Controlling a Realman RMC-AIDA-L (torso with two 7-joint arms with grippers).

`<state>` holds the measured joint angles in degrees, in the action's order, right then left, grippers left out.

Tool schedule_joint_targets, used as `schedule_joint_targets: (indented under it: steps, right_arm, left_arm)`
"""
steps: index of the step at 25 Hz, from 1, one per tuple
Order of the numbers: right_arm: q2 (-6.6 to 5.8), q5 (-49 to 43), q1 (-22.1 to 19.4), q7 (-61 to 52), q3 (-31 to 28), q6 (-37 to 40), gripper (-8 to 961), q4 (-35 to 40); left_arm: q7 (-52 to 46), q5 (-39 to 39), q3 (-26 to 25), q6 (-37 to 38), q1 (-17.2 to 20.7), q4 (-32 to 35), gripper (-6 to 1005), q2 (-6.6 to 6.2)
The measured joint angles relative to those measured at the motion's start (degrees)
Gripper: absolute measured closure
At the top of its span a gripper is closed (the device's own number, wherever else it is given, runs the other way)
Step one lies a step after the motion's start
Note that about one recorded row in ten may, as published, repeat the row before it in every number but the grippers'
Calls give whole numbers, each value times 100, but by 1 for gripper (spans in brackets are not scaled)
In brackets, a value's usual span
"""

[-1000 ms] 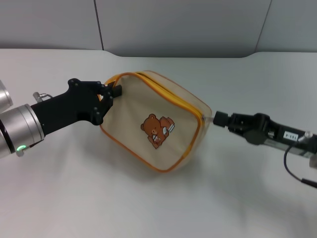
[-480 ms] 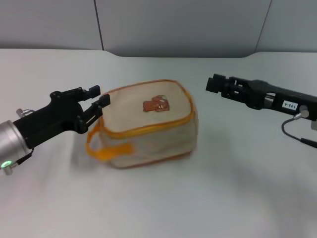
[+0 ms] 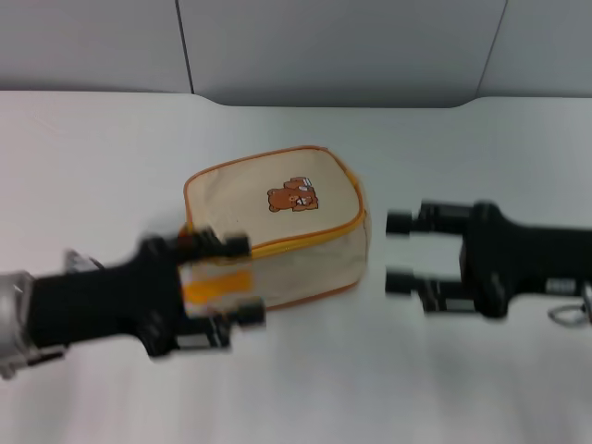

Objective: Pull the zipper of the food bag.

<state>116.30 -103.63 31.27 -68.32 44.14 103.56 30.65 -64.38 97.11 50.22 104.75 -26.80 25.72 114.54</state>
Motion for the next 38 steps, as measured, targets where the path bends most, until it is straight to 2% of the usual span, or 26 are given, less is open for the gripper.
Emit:
schedule_joint_targets:
  steps: [1, 3, 6, 9, 25, 38]
  right_arm:
    - [0, 0, 0, 0, 0, 0, 268, 0]
    - [69, -443, -211, 688, -1, 150, 259, 19]
    - [99, -478, -274, 856, 1, 147, 259, 12]
    - [200, -554, -389, 1181, 2, 110, 259, 3]
    - [253, -862, -259, 1190, 21, 38, 258, -111]
    - [252, -862, -253, 1193, 24, -92, 259, -178]
  left_arm:
    - [0, 0, 0, 0, 0, 0, 298, 0]
    - [-57, 738, 99, -155, -101, -32, 263, 107]
    - [-53, 841, 99, -172, -100, -37, 210, 117]
    - [-24, 933, 67, -143, -33, -38, 192, 116]
    - [129, 889, -82, -26, 238, -1, 192, 45]
    - [136, 886, -230, 10, 272, 3, 192, 24]
